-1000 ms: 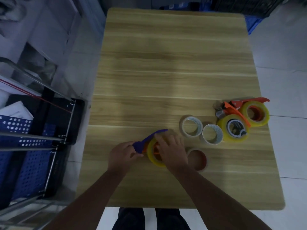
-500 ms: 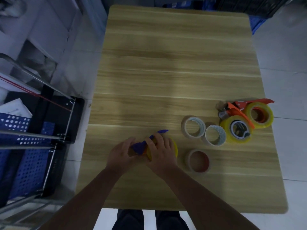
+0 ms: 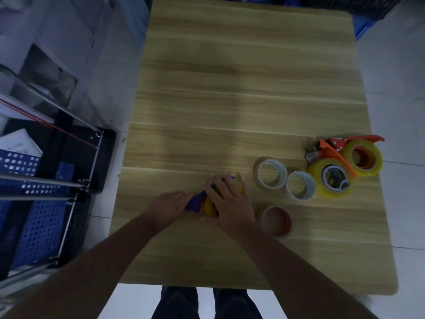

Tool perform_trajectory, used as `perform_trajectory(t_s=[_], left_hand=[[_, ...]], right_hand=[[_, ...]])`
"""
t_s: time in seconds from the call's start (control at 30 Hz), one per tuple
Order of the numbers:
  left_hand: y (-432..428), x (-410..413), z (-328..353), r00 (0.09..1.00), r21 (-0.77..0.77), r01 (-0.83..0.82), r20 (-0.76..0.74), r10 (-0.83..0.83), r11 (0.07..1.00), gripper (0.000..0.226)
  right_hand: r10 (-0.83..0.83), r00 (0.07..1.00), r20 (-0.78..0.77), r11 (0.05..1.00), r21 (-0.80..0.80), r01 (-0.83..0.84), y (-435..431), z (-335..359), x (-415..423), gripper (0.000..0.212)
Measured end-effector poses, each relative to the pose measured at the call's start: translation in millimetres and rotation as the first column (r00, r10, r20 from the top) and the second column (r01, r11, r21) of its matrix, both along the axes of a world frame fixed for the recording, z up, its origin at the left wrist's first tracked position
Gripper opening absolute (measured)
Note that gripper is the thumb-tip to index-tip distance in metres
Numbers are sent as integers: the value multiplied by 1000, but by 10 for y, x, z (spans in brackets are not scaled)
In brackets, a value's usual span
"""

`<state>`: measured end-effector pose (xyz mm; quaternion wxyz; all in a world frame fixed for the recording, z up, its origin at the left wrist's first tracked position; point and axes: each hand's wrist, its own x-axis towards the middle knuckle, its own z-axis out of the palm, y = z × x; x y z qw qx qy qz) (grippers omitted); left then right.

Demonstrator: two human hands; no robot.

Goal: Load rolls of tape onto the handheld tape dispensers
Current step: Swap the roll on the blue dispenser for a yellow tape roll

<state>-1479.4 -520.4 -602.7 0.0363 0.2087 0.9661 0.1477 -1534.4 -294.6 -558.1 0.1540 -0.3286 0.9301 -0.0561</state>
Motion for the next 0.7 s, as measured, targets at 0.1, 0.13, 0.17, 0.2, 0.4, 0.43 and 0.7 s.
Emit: perform_trajectory(t_s=[0.1,0.13,0.17,0.2,0.4,0.43,0.7], left_hand=[[-40,-21,48,996,91,-32,86,24,995,65],[-53,-41,63,992,125,-37,122,22,992,66],[-61,-64,87,989,140,-27,147,6,990,65],[-71,-87,99,988,145,-6,152,-16,989,63],[-147,-200,117,957,188,109,246,-154,976,57],[-150,-221,124,950,170,114,270,-158,979,60],[-371,-217,169,855,16,-89,514,68,996,52]], right_hand=[[-1,1000,17,1000,-3,1,41,-17,11,94],[4,1000,24,1000,-4,-4,45,-16,6,96],[11,999,30,1000,-8,-11,49,-14,3,97],[18,999,37,1000,-12,-17,53,-7,-2,98],[31,997,75,999,-12,-30,94,18,-25,105],[29,996,80,999,-16,-28,92,15,-25,105],[-10,997,83,1000,18,8,121,26,-47,109]])
